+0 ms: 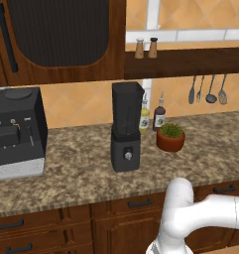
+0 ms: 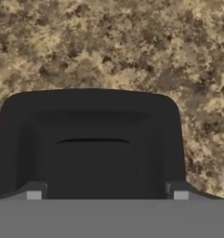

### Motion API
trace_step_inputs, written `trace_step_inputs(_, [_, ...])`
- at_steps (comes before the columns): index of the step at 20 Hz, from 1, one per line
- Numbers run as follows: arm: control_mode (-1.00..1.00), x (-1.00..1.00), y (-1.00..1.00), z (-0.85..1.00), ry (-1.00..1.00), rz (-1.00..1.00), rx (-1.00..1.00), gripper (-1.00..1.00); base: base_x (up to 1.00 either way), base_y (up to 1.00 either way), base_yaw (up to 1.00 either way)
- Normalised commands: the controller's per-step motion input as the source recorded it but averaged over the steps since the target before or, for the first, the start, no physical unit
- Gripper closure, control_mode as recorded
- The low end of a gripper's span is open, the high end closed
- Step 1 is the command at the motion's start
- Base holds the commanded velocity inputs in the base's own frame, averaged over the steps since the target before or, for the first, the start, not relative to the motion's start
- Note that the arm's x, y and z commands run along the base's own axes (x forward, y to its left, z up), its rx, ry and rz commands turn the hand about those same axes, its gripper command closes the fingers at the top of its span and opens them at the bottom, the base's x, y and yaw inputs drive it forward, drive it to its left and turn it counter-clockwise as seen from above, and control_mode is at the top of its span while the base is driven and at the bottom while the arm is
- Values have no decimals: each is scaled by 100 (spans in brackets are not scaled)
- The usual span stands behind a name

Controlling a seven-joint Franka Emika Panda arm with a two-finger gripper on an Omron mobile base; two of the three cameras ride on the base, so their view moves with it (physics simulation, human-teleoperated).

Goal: Close the lid blender by securely placing the lid on top.

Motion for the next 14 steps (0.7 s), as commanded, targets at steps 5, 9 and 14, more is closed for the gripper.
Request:
trace_step_inputs(5, [-100,-10,24,-51,7,5,-8,-100,0,0,0])
trace_step_inputs(9, [-100,-27,25,-53,0,1,-6,100,0,0,0])
trace_step_inputs(14, [-100,-28,25,-58,0,0,-1,100,0,0,0])
